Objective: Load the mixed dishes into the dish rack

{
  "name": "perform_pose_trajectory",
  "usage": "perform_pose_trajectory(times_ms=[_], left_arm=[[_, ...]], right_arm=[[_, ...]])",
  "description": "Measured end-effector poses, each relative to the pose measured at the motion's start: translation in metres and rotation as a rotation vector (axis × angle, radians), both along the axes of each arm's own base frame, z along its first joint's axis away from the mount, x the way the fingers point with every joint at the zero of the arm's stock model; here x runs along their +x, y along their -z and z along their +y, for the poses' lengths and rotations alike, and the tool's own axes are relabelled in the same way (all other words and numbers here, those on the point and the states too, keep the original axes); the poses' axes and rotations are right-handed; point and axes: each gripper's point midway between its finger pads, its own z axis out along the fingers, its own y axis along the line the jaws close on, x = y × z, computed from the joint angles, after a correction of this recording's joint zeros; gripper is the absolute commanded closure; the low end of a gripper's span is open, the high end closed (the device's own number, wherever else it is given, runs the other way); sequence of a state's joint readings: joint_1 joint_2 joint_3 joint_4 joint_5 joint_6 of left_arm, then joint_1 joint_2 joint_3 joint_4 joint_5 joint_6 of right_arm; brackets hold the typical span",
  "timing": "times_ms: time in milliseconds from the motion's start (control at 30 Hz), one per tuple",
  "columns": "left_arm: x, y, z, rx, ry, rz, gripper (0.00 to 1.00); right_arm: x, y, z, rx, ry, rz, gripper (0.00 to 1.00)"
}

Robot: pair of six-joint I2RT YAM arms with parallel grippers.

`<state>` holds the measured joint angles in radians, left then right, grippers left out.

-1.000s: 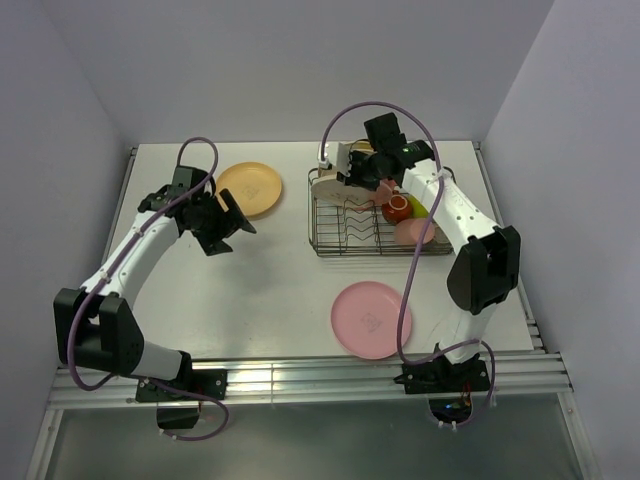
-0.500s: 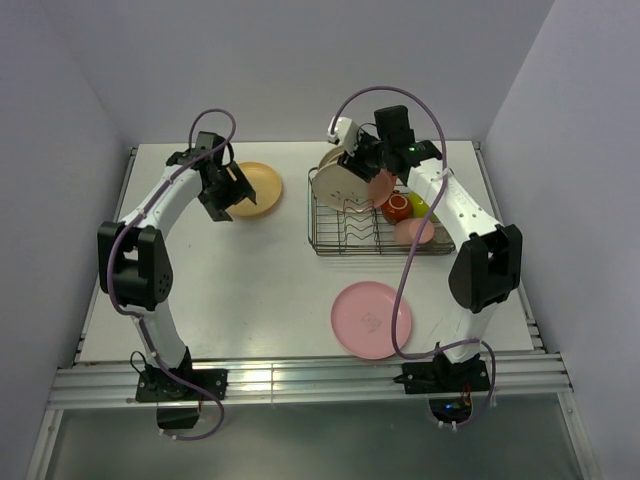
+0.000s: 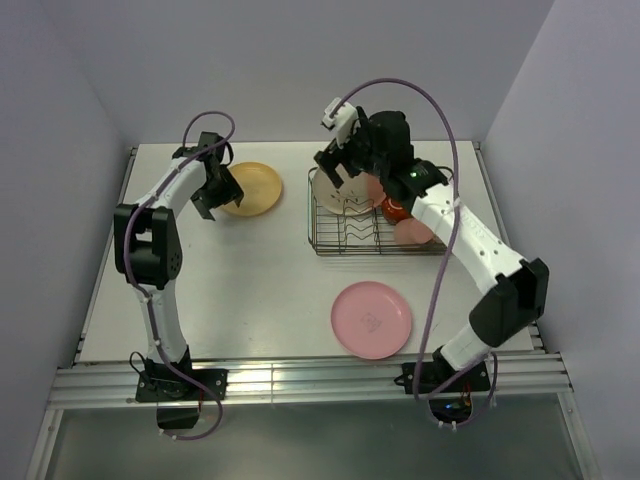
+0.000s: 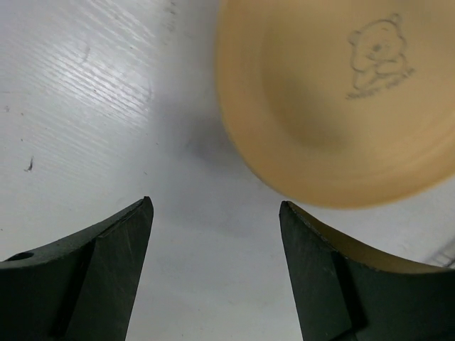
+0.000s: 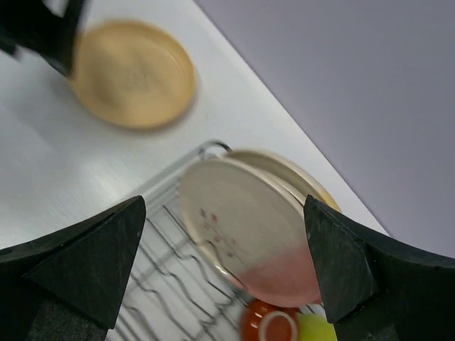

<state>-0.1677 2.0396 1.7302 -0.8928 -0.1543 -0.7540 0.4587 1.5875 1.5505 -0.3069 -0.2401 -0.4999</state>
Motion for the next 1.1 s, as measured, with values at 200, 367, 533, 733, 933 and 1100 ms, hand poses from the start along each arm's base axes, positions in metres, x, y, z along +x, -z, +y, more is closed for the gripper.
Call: perform_pose_trajectory(times_ms=[200, 367, 533, 733, 933, 1100], left_arm=[[0.01, 0.034, 0.019, 0.0, -0.065, 0.07, 0.25], [0.017, 0.056, 0.021, -0.022, -0.086, 0.09, 0.38], [0.028, 0.059, 0.019, -0.051, -0.112, 0.059, 0.87], [0.042, 0.048, 0.021, -0.094, -0.127, -0.02, 1.0], [-0.044, 0.015, 0.037, -0.105, -0.152, -0.075, 1.0], [-0.099, -0.089, 0.045, -0.12, -0.144, -0.354, 1.0]], right_arm=[[-0.057, -0.072, 0.038, 0.309, 0.1, 0.109, 0.0], [-0.119, -0.072, 0.032, 0.428, 0.15, 0.251, 0.0], [-0.192, -0.055, 0.014, 0.502, 0.133, 0.385, 0.0], [-0.235, -0.062, -0.01, 0.582, 0.174, 0.407, 0.0], [-0.264, -0.032, -0.038, 0.646, 0.257, 0.493, 0.0], [-0.278, 0.008, -0.042, 0.653, 0.311, 0.602, 0.0]])
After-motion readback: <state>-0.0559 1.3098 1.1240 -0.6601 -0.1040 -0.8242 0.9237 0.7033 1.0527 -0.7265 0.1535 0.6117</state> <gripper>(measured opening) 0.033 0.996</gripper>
